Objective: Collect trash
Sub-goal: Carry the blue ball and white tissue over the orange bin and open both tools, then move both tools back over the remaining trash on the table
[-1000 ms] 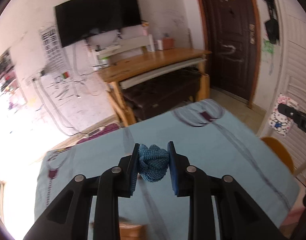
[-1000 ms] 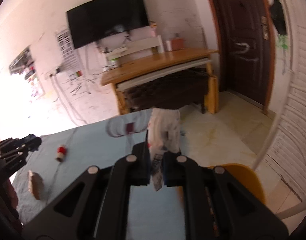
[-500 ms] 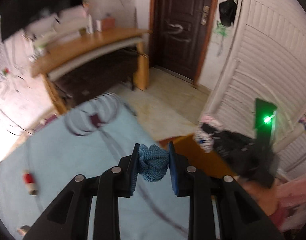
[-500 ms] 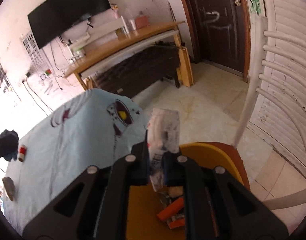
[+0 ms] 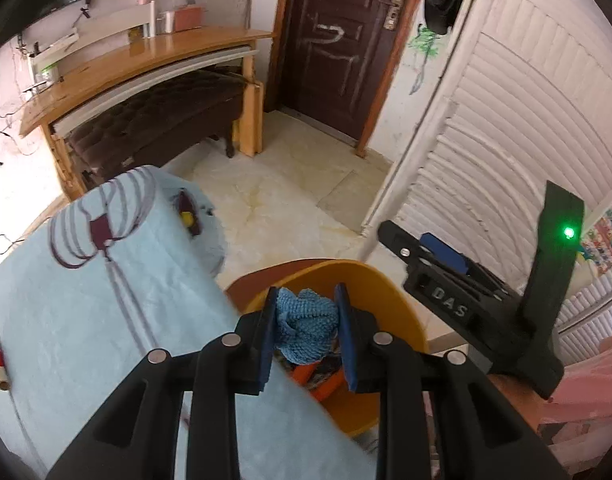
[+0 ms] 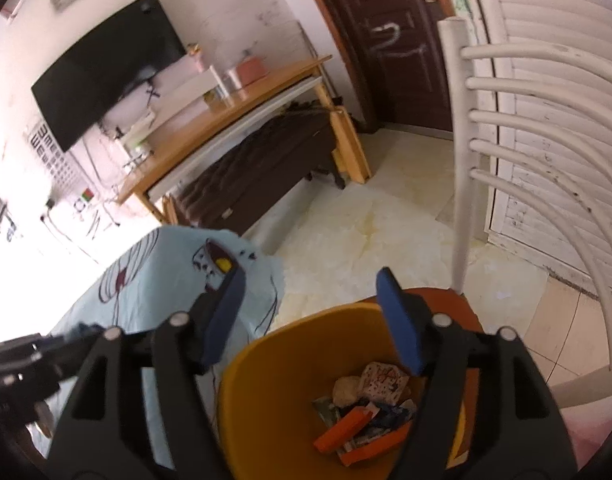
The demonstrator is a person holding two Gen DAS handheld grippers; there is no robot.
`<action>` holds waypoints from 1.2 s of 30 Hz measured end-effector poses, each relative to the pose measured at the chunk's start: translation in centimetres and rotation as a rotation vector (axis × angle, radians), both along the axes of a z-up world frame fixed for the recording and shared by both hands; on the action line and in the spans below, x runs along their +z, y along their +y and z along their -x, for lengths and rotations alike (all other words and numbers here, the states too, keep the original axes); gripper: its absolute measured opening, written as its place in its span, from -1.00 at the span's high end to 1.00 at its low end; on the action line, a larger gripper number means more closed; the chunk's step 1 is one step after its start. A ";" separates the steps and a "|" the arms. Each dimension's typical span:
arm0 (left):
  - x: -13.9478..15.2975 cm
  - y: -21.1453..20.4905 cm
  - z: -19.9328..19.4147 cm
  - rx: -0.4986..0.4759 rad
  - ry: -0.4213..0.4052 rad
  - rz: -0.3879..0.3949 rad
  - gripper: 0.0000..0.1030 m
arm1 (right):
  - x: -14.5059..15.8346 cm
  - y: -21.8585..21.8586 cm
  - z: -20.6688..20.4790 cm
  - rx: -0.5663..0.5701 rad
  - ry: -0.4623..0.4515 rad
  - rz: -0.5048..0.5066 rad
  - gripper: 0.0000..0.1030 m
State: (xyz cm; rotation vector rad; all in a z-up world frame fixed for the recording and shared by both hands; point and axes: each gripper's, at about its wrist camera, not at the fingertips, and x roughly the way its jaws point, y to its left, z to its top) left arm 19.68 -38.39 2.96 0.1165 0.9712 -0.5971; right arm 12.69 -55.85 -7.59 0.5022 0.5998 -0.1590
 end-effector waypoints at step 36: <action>3.5 24.5 7.9 0.431 -0.275 -0.189 -0.65 | 6.6 16.6 1.0 0.422 -0.162 0.084 -0.68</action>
